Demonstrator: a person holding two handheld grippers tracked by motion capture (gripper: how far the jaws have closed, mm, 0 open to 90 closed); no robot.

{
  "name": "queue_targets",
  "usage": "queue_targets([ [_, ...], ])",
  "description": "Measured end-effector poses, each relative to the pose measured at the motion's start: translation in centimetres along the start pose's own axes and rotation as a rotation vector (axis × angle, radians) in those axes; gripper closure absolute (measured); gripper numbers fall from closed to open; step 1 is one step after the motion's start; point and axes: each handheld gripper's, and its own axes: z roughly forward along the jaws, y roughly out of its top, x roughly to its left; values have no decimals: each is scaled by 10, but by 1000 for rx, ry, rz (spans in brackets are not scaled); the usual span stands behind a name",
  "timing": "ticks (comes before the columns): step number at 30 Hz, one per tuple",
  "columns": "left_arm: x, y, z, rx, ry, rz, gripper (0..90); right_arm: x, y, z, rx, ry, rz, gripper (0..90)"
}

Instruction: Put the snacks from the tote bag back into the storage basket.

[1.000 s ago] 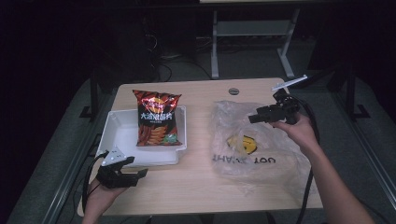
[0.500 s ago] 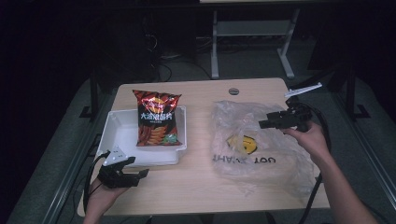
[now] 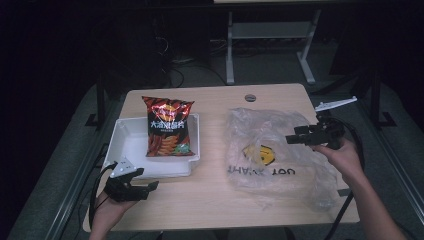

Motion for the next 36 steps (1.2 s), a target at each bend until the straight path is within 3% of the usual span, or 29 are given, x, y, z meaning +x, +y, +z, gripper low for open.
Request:
queue_targets([
  [25,-2,-1,1,3,-2,0,259,-8,-46,-16,-37,-13,38,290],
  [36,-4,-1,0,1,-5,8,257,-7,-70,-14,-40,-15,53,290],
])
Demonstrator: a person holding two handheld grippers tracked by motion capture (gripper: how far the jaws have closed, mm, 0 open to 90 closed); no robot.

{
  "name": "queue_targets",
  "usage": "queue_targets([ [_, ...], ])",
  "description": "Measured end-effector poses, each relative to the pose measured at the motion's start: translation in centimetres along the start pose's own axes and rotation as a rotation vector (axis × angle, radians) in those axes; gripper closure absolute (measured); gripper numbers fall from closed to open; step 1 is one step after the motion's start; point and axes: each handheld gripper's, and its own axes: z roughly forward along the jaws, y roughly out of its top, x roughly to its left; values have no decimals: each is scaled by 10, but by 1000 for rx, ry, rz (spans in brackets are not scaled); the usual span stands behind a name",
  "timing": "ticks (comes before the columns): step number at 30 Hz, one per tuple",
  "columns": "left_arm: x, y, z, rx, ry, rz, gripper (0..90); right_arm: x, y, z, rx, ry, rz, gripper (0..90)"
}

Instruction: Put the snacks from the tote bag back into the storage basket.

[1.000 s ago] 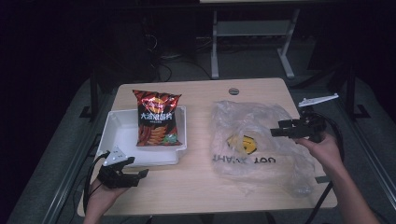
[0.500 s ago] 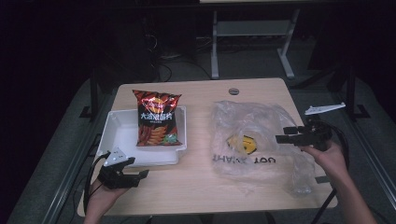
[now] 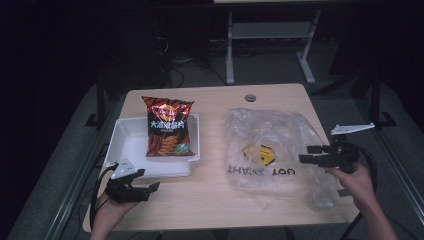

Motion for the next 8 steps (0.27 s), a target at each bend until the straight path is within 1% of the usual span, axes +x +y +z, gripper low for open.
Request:
queue_targets([
  [2,0,0,0,-2,-1,3,257,1,-4,-1,-7,0,-5,289],
  [6,-1,0,1,-10,-4,0,256,4,-11,-1,-19,11,2,290],
  [8,-1,-1,1,-14,-3,4,254,8,-15,-1,-25,15,-5,289],
])
